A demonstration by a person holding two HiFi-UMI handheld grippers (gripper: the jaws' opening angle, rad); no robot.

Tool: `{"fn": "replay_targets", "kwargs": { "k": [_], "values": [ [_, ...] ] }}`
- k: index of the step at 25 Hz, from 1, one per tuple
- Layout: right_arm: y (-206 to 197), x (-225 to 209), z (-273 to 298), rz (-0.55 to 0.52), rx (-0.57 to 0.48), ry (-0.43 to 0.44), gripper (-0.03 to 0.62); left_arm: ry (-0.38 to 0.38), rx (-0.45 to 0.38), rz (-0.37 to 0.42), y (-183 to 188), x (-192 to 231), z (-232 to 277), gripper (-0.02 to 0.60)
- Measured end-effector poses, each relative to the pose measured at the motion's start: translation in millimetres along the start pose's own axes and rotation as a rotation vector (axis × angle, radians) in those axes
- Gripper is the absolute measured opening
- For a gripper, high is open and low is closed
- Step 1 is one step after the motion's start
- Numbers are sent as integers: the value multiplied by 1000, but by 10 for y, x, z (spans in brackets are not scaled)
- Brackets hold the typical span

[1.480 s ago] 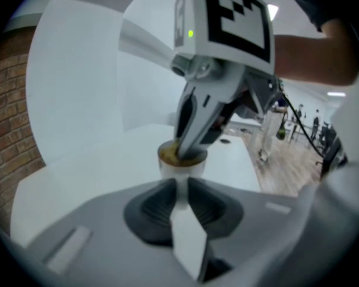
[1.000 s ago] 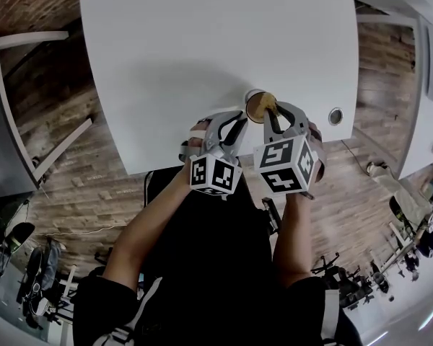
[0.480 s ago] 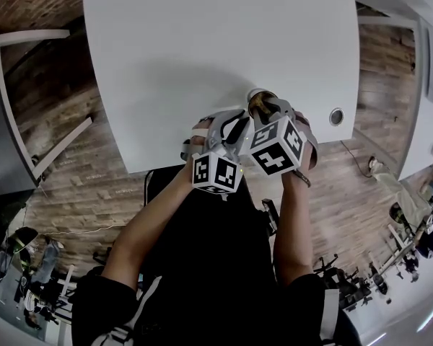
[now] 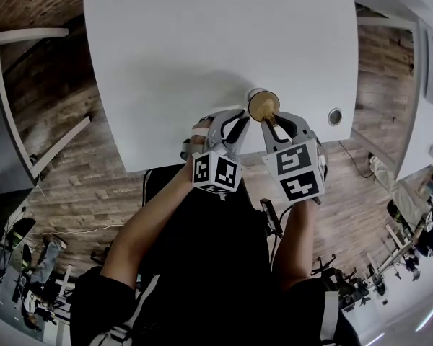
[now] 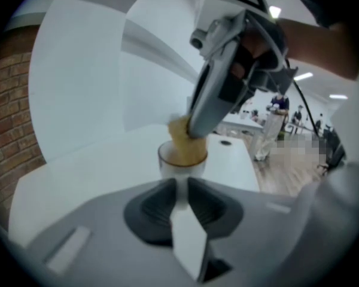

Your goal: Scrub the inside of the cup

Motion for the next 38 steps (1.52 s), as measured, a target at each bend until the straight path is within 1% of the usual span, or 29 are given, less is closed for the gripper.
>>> {"fn": "replay_targets", "kwargs": {
  "k": [7, 12, 14, 16, 18, 22, 27, 31, 34, 38],
  "values": [
    [-44, -35, 386, 3, 76, 1, 40, -5, -8, -4, 10, 14, -9, 64],
    [-37, -134, 520, 0, 130, -23, 40, -4, -8, 3, 30, 25, -4, 64],
    [-19, -142, 566, -1, 135, -15, 40, -3, -8, 5, 32, 22, -4, 64],
    [1, -119, 572, 0, 127, 10, 40, -2, -8, 3, 31, 10, -10, 64],
    [3, -88, 547, 27, 94, 49, 38, -1, -6, -1, 23, 4, -10, 64],
    [15, -56, 441, 135, -27, 110, 40, 3, -3, -3, 13, 23, -4, 64],
    [71, -98, 291, 266, -190, 129, 38, 9, 3, -5, 9, 42, -1, 64],
    [37, -136, 210, 394, -318, 139, 40, 12, 10, -10, -10, 52, 7, 64],
    [8, -185, 128, 465, -390, 122, 40, 10, 16, -17, -20, 74, 10, 64],
    [3, -269, 24, 509, -488, 57, 40, 13, 28, -45, -7, 90, 30, 66]
  ]
}}
Point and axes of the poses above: the fingertips, and each gripper's own axes: z forward along the fingers, x to its left, y out of its top, the point moved 1 cm from there along -z, backward along the fingers, and after that the axes turned 15 degrees about -z, right-handed, at the moved point
